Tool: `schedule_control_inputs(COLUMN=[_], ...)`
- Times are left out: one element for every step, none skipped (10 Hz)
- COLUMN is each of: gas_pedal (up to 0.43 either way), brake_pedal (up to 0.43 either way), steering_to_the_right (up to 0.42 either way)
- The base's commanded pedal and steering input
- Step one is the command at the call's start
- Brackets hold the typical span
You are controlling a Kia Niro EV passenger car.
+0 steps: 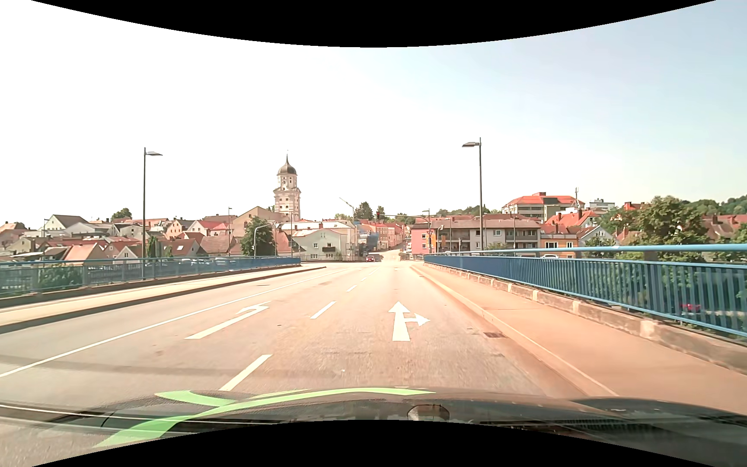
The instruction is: Follow the waypoints while adhering to traffic rules and regulations
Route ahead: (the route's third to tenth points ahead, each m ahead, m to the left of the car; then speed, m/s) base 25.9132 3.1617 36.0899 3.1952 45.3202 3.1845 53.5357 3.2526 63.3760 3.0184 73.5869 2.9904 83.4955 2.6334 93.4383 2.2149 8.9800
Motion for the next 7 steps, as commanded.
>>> schedule_control_inputs(gas_pedal=[0.0, 0.0, 0.0, 0.0, 0.0, 0.0, 0.0], brake_pedal=[0.073, 0.091, 0.098, 0.098, 0.104, 0.11, 0.11], steering_to_the_right=[-0.003, -0.003, -0.003, -0.003, -0.003, -0.003, -0.003])
